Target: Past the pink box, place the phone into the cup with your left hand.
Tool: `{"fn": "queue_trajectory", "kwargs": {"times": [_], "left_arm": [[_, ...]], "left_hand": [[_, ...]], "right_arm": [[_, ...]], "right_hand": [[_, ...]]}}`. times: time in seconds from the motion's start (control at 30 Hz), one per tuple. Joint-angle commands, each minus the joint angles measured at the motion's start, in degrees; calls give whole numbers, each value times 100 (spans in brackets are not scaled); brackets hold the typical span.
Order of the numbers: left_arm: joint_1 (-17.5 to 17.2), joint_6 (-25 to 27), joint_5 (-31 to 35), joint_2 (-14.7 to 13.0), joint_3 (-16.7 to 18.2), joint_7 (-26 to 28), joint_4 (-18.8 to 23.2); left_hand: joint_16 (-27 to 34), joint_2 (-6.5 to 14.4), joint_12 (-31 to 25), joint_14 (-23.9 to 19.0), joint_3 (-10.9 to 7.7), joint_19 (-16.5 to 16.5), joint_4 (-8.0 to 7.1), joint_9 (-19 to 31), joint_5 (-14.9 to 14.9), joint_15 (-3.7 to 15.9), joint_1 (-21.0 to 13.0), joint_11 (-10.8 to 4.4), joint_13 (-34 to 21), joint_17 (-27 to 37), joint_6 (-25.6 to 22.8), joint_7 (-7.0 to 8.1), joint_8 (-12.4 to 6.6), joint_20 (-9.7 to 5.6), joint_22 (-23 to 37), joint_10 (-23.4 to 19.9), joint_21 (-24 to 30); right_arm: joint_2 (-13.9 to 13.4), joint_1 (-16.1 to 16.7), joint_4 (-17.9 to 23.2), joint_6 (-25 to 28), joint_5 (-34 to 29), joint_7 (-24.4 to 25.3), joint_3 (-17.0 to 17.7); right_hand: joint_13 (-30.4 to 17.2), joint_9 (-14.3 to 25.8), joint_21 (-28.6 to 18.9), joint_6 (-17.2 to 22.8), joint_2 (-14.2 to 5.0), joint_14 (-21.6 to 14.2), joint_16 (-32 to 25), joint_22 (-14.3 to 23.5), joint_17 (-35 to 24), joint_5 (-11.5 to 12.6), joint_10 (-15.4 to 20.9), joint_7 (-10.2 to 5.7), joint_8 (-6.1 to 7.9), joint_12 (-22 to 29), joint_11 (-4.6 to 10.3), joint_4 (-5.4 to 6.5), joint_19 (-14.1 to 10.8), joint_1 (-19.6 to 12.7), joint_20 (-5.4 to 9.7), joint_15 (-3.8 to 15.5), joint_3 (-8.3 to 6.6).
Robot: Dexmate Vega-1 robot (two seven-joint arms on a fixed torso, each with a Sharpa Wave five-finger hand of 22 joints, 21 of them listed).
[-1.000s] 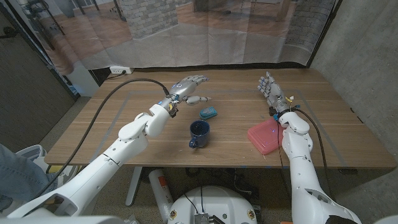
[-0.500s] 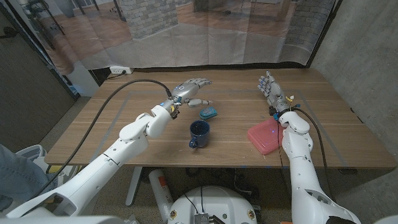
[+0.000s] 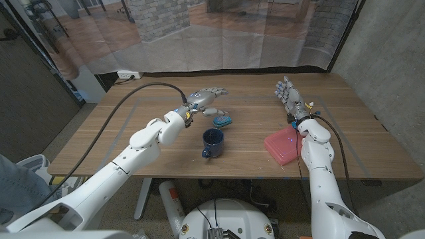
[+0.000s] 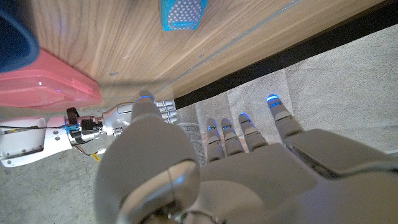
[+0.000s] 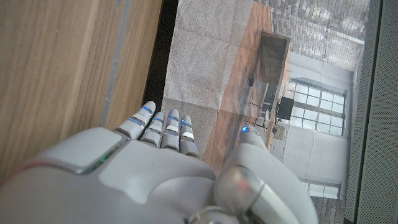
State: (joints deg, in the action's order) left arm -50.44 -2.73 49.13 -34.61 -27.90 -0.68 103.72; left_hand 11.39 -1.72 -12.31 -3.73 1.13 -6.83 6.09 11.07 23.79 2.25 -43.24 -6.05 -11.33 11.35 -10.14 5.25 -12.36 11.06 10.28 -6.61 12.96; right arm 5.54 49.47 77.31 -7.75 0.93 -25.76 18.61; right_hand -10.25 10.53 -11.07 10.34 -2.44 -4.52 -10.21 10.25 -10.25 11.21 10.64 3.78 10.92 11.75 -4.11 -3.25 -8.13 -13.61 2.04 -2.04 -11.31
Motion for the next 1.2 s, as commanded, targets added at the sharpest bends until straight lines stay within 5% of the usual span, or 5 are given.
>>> {"fn": "queue_trajectory", "kwargs": {"times": [0.03, 0.7, 1.2], "left_arm": [[160, 93, 105, 3, -167, -377, -22], [329, 340, 336, 43, -329, -716, -55], [539, 393, 388, 106, -530, -1053, -176]], "left_hand": [[41, -9, -21, -51, 15, -28, 17, 17, 45, -23, -69, 0, -31, 10, -37, -15, -20, 74, 10, -42, 39], [62, -26, -14, -106, 64, -195, 8, 25, 69, -108, -85, 30, -51, 25, -4, 41, 12, 93, 23, -2, 58], [162, -13, -130, -420, 114, -770, 9, 39, 95, -77, -155, -65, -89, 47, -268, 77, -70, 97, 53, -275, 218]], "right_arm": [[28, 32, 37, 10, 21, 35, 38], [42, -52, -77, -68, 81, 31, 76], [61, -147, -120, -114, 94, 30, 47]], "right_hand": [[-19, 23, -44, 29, -33, -33, -39, 32, -16, 26, 24, -5, 27, 11, 8, -22, -18, 0, 66, -1, -10], [-20, 24, -44, 33, -40, -35, -39, 32, -16, 25, 24, -6, 27, 11, 5, -32, -17, 0, 64, -6, -8], [-20, 24, -45, 31, -42, -40, -41, 32, -16, 23, 30, -15, 25, 13, -1, -36, -18, 5, 63, -7, -5]]}}
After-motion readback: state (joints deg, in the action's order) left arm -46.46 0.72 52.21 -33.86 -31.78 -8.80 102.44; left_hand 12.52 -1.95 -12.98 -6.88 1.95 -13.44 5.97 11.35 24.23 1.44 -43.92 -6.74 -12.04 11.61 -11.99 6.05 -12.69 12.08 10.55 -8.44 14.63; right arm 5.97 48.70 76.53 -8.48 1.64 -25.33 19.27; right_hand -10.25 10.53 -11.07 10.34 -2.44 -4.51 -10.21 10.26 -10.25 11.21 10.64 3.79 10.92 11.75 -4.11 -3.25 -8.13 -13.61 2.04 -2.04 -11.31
